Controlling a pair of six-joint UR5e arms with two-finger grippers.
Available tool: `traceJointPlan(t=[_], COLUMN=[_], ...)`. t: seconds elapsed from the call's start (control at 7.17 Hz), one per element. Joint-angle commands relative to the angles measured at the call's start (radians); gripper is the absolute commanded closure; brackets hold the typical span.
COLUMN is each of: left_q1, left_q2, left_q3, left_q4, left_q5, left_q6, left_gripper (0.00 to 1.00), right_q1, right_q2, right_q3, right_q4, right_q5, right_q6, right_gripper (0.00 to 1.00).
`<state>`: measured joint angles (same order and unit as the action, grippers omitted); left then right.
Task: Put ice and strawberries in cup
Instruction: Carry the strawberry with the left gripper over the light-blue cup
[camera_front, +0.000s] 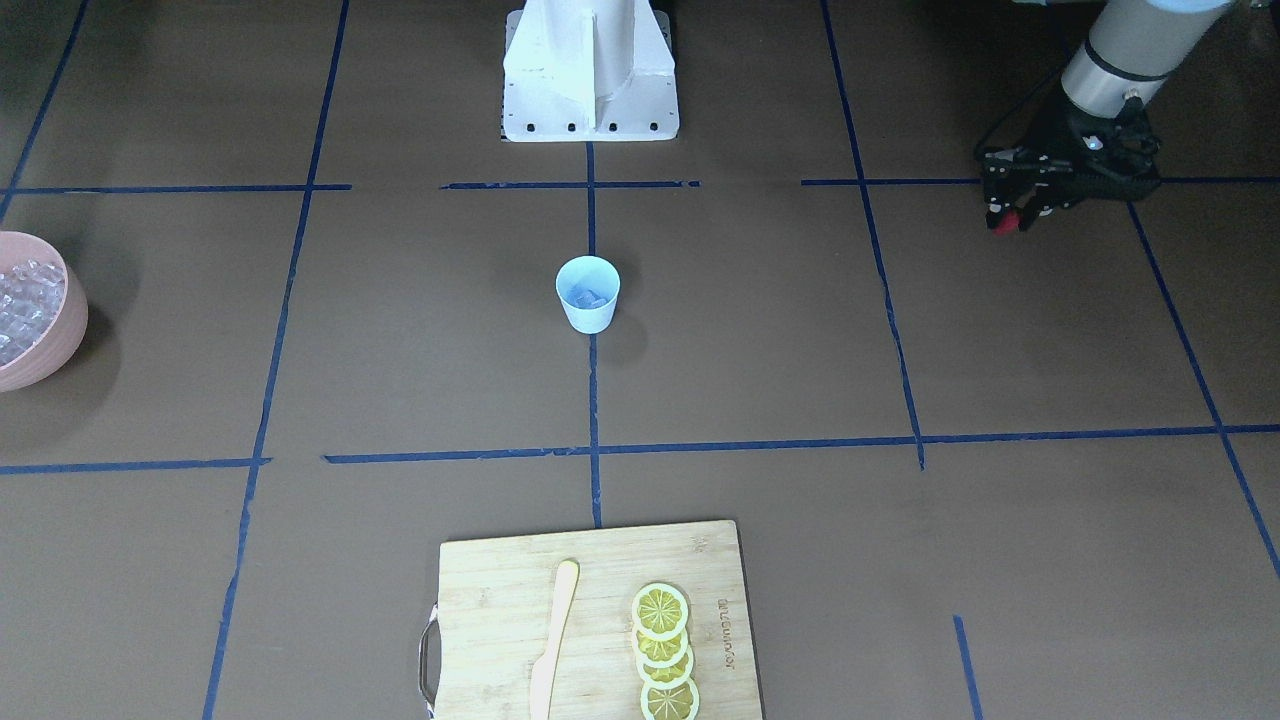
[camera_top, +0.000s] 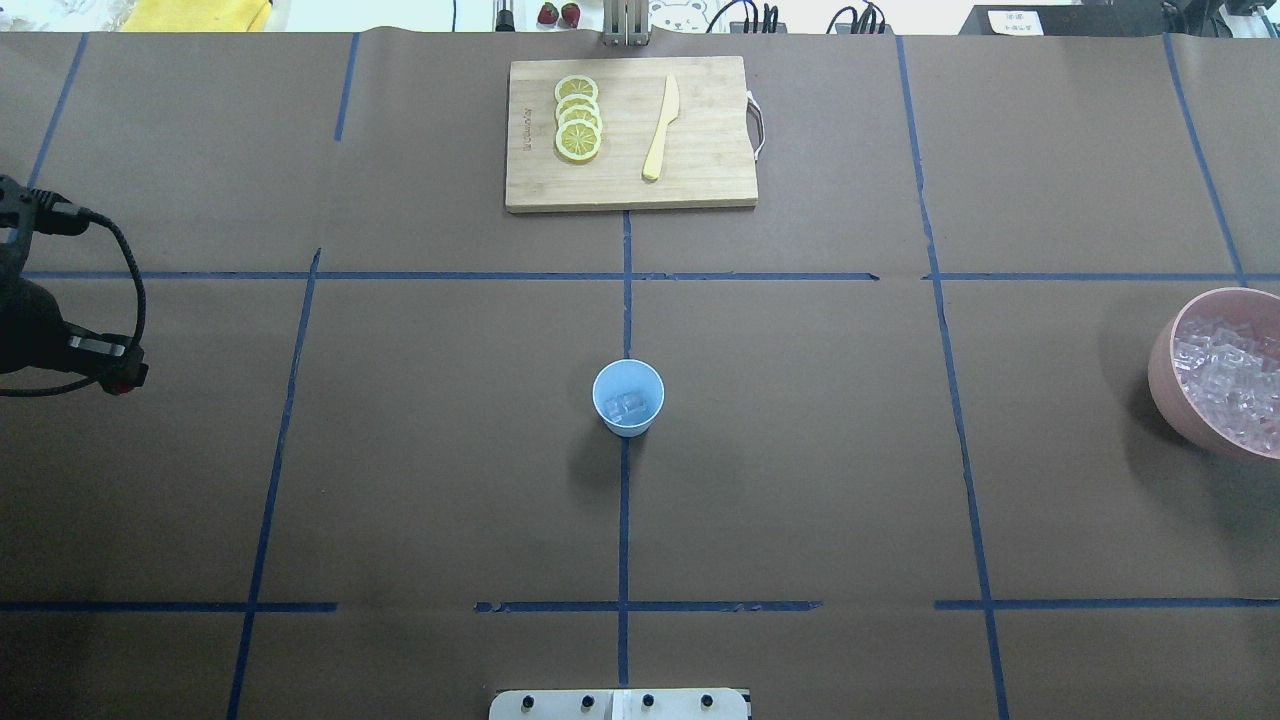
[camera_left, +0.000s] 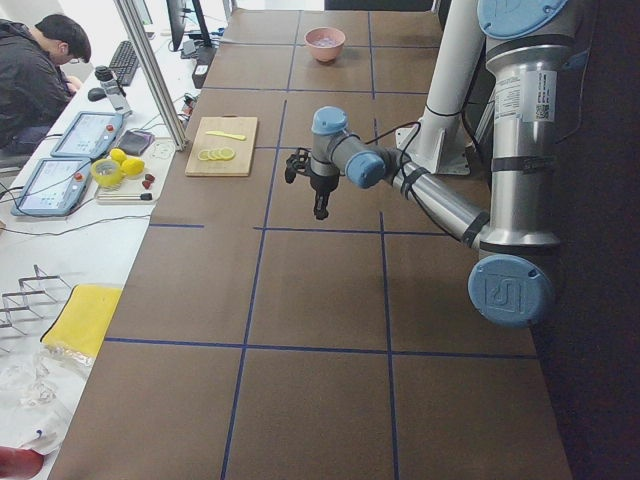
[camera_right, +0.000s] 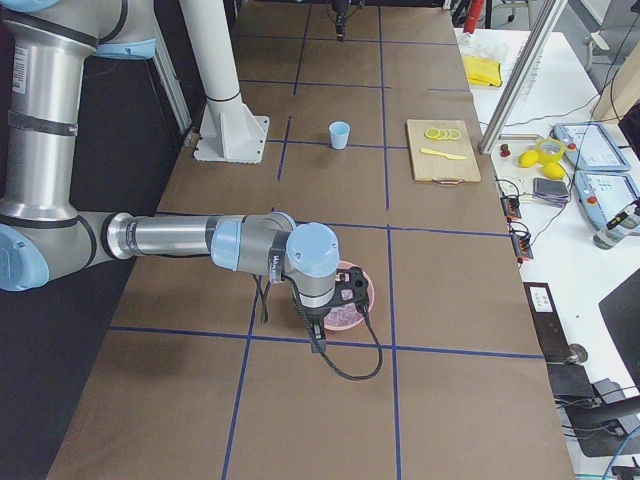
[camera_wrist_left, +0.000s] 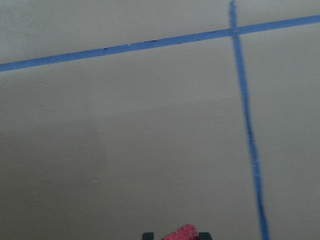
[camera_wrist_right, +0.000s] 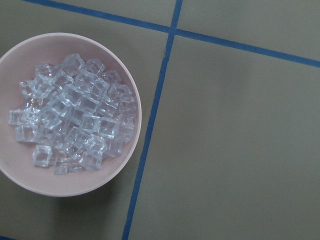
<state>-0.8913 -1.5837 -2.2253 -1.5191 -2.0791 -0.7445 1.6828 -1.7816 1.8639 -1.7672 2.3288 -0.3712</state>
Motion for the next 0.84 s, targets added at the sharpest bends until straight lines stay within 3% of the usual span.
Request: traceJointPlan(t=[0.0,0.28,0.7], left_q1=[0.014,0.189,0.351], left_q2=[-0.221,-0.358,-0.661], left_q3=[-0.070,-0.039,0.233], left_q4=[0.264,0.267,0.261], left_q5=[0.001,0.057,0.227], left_q6=[-0.059,-0.377,-0.660], left_gripper=[1.00,1.00,1.00], right_q1=[0.000,0.000,0.000], right_q2=[-0.001,0.001,0.001], right_q3=[0.000,0.000,0.000], right_q4=[0.000,0.000,0.000], right_q5=[0.000,-0.002,-0.002], right_q6=[0.002,0.003,0.003], right_gripper=[0.00,0.00,0.00])
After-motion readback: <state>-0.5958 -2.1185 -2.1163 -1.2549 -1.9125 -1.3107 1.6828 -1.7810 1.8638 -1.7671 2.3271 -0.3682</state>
